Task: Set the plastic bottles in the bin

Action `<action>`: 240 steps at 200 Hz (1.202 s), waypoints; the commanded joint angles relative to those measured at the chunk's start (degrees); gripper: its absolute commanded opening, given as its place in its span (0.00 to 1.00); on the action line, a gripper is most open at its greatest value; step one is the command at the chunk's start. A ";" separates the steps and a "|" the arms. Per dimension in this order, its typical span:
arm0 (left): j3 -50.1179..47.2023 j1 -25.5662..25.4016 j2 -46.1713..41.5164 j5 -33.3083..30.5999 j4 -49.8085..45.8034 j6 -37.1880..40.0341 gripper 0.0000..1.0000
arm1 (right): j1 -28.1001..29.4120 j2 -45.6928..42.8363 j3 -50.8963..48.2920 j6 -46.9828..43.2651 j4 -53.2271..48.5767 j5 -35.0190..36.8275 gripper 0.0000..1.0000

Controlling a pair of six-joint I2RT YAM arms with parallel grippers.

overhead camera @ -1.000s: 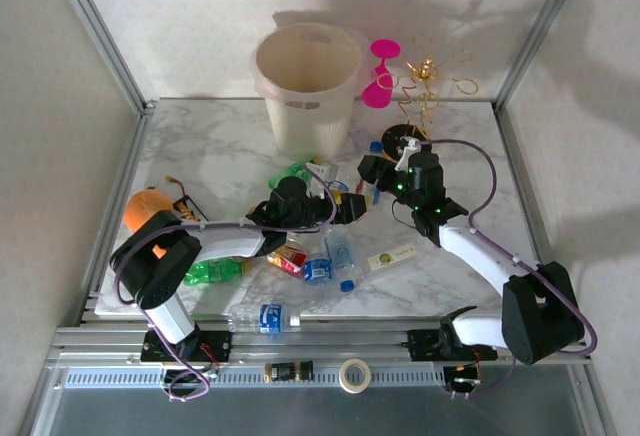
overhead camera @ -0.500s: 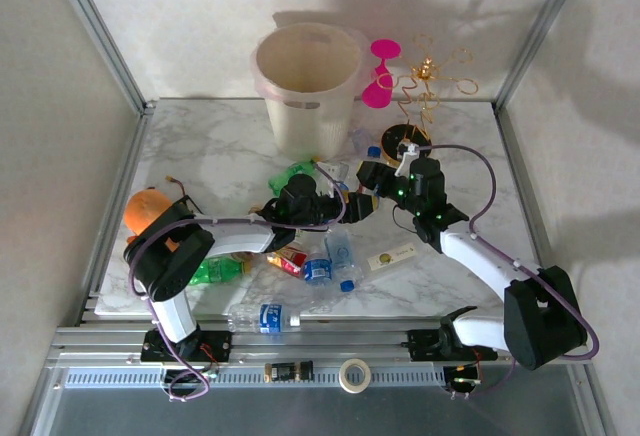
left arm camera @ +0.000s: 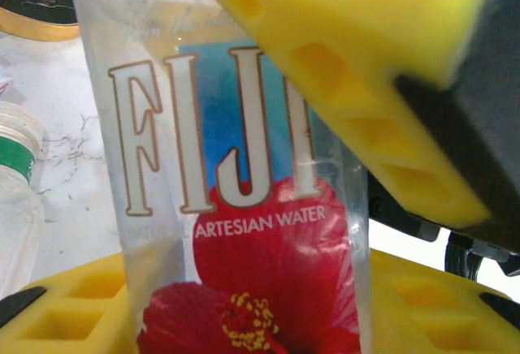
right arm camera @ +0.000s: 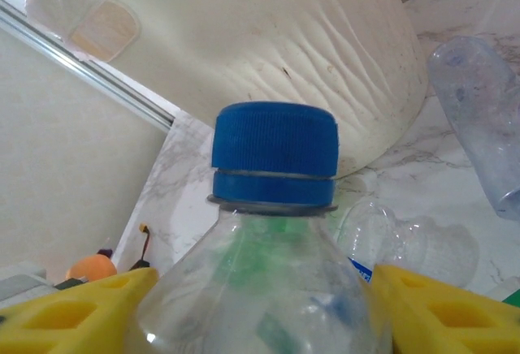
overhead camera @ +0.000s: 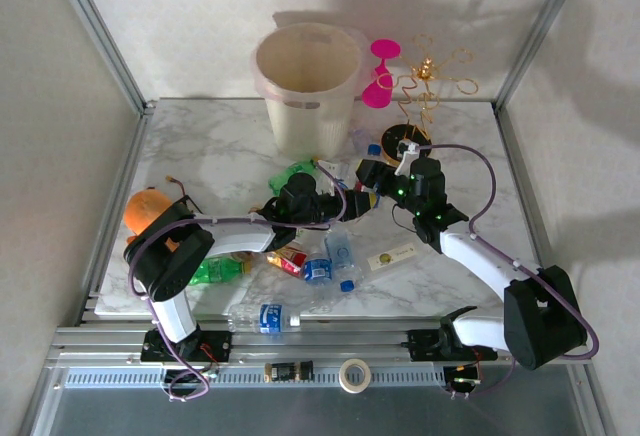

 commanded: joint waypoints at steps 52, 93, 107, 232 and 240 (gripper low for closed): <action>-3.94 2.24 -8.54 -10.22 -4.75 4.57 0.37 | 0.01 -5.34 1.72 0.15 -7.19 13.27 0.99; -0.69 3.86 -14.82 -13.99 -14.13 11.01 0.37 | -0.56 -8.15 -1.90 1.29 -8.23 19.39 0.99; 1.91 4.38 -16.42 -15.87 -17.73 14.06 0.37 | -0.93 -8.61 -2.99 1.42 -8.14 20.11 0.99; 48.09 15.94 1.75 -18.31 -42.31 24.55 0.32 | -1.22 -10.63 -8.44 1.21 -5.74 17.16 0.99; 51.59 16.33 4.18 -18.49 -44.29 24.97 0.32 | -1.21 -10.90 -8.68 1.14 -6.01 17.13 0.99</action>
